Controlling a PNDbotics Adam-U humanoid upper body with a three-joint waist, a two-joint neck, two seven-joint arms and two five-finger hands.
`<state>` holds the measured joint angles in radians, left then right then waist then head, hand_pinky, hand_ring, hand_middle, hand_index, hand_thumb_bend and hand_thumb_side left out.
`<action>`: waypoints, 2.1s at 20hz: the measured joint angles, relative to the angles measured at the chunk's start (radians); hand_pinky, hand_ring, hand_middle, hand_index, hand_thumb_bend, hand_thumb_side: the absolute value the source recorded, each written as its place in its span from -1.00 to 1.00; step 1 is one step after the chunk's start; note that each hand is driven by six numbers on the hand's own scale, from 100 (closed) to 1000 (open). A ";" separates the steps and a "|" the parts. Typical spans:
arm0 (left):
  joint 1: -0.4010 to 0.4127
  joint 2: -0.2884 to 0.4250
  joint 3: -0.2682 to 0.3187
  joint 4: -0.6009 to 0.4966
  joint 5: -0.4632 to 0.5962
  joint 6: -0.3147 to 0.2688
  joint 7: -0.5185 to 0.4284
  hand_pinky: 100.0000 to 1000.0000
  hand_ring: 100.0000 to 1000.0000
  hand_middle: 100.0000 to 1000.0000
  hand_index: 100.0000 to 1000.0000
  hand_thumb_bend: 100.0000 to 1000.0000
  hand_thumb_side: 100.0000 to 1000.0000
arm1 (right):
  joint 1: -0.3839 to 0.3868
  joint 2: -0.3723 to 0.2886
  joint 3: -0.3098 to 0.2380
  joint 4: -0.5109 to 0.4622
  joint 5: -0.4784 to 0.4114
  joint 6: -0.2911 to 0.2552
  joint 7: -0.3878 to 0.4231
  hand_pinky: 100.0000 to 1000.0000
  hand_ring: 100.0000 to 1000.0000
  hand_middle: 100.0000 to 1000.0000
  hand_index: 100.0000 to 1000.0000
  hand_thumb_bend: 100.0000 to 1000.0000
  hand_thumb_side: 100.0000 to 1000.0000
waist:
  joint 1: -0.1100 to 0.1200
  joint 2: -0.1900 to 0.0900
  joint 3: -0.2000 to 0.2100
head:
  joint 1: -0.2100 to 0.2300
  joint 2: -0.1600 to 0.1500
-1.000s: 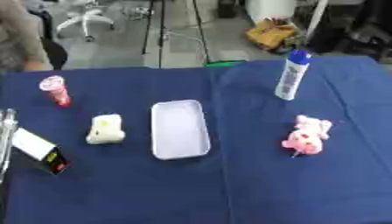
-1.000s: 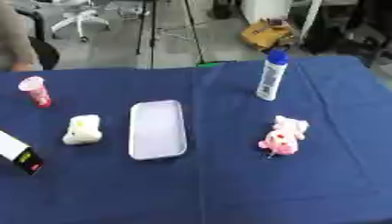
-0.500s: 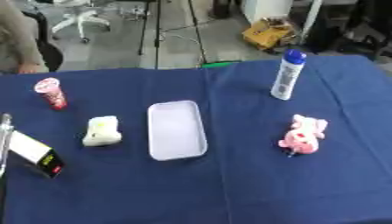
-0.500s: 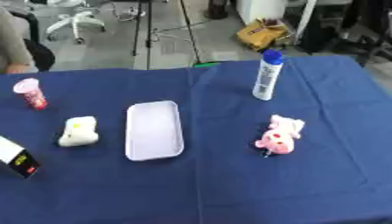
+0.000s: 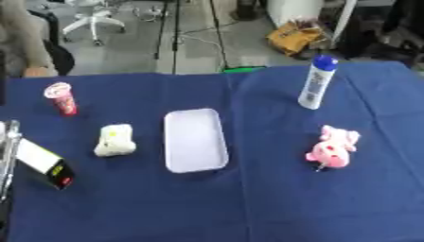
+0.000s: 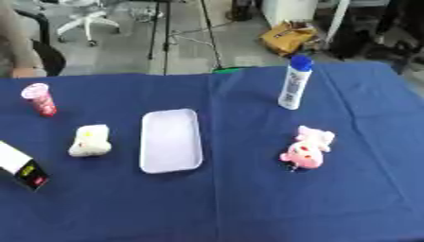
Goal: Pick up objects on the table and place them in the box.
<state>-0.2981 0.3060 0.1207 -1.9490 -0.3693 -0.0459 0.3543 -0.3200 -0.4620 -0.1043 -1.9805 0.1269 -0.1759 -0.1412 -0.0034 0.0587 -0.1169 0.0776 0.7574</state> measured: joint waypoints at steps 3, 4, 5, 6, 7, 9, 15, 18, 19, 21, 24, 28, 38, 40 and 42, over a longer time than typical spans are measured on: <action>0.000 0.000 0.001 0.004 -0.013 0.006 -0.017 0.54 0.38 0.48 0.70 -0.27 0.80 | 0.000 0.000 0.000 0.000 0.001 0.001 0.000 0.49 0.55 0.52 0.76 -0.54 0.27 | 0.000 0.000 0.000 | 0.003 0.005; 0.001 0.002 0.001 0.008 -0.024 0.009 -0.033 0.54 0.38 0.48 0.70 -0.27 0.80 | 0.001 0.000 0.000 0.000 0.002 0.002 0.000 0.49 0.55 0.52 0.76 -0.54 0.27 | 0.000 0.000 0.000 | 0.003 0.007; 0.001 0.006 0.002 0.011 -0.039 0.012 -0.054 0.54 0.39 0.49 0.70 -0.24 0.76 | 0.001 0.000 0.000 0.000 0.002 0.003 0.001 0.49 0.56 0.52 0.76 -0.54 0.27 | 0.000 0.000 0.000 | 0.003 0.007; 0.002 0.019 0.005 0.017 -0.061 0.016 -0.084 0.54 0.39 0.49 0.70 -0.24 0.76 | 0.001 0.000 0.000 0.000 0.002 0.004 0.002 0.49 0.56 0.52 0.76 -0.54 0.27 | 0.000 0.000 0.000 | 0.003 0.007; 0.002 0.036 0.007 0.023 -0.086 0.021 -0.120 0.54 0.42 0.50 0.71 -0.24 0.68 | 0.003 0.000 0.000 0.000 0.003 0.005 0.004 0.49 0.56 0.52 0.76 -0.54 0.27 | 0.000 0.000 -0.001 | 0.002 0.007; 0.008 0.097 0.011 0.047 -0.156 0.033 -0.224 0.55 0.45 0.52 0.73 -0.15 0.64 | 0.003 0.000 0.000 0.000 0.003 0.007 0.006 0.49 0.56 0.52 0.77 -0.54 0.27 | 0.000 0.000 -0.006 | 0.001 0.008; 0.027 0.326 0.012 0.130 -0.387 0.026 -0.670 0.59 0.60 0.60 0.76 0.23 0.30 | 0.004 -0.001 0.000 0.012 0.003 0.014 0.014 0.50 0.56 0.52 0.77 -0.54 0.27 | 0.010 -0.001 -0.010 | -0.002 0.008; 0.041 0.416 0.012 0.149 -0.462 0.004 -0.826 0.61 0.65 0.63 0.78 0.33 0.21 | 0.008 -0.001 0.000 0.020 0.003 0.015 0.020 0.51 0.56 0.52 0.77 -0.55 0.27 | 0.013 -0.001 -0.010 | -0.003 0.008; 0.048 0.437 0.011 0.155 -0.477 -0.004 -0.862 0.62 0.67 0.64 0.80 0.38 0.15 | 0.011 -0.001 0.000 0.024 0.003 0.015 0.021 0.51 0.56 0.52 0.77 -0.55 0.27 | 0.013 -0.001 -0.010 | -0.005 0.008; 0.058 0.472 0.007 0.164 -0.499 -0.017 -0.918 0.62 0.68 0.65 0.79 0.43 0.09 | 0.013 -0.002 0.000 0.029 0.003 0.015 0.022 0.51 0.56 0.52 0.77 -0.55 0.27 | 0.013 -0.001 -0.009 | -0.010 0.008; 0.067 0.503 -0.005 0.176 -0.510 -0.034 -0.976 0.62 0.69 0.63 0.77 0.47 0.00 | 0.013 -0.003 -0.001 0.037 0.002 0.016 0.024 0.51 0.56 0.52 0.77 -0.55 0.27 | 0.014 -0.001 -0.007 | -0.013 0.008; 0.080 0.530 -0.031 0.210 -0.495 -0.054 -1.034 0.62 0.70 0.63 0.76 0.50 -0.12 | 0.014 -0.003 -0.003 0.045 -0.001 0.018 0.026 0.51 0.56 0.51 0.78 -0.56 0.27 | 0.014 -0.001 -0.006 | -0.019 0.007; 0.103 0.565 -0.100 0.308 -0.506 -0.123 -1.070 0.63 0.72 0.63 0.74 0.71 -0.22 | 0.021 -0.003 -0.007 0.062 -0.002 0.019 0.032 0.52 0.56 0.51 0.78 -0.56 0.28 | 0.017 -0.001 -0.006 | -0.033 0.005; 0.104 0.567 -0.113 0.333 -0.508 -0.142 -1.063 0.63 0.73 0.64 0.74 0.72 -0.24 | 0.021 -0.003 -0.007 0.065 -0.003 0.019 0.034 0.52 0.55 0.51 0.78 -0.56 0.28 | 0.017 -0.001 -0.005 | -0.037 0.001; 0.103 0.574 -0.125 0.359 -0.508 -0.161 -1.060 0.63 0.73 0.64 0.74 0.72 -0.24 | 0.021 -0.003 -0.007 0.068 -0.005 0.019 0.035 0.52 0.55 0.51 0.78 -0.56 0.28 | 0.017 -0.001 -0.005 | -0.039 -0.002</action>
<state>-0.1951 0.8798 -0.0044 -1.5902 -0.8773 -0.2066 -0.7056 -0.2992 -0.4647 -0.1113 -1.9121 0.1221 -0.1573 -0.1061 0.0138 0.0575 -0.1222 0.0389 0.7554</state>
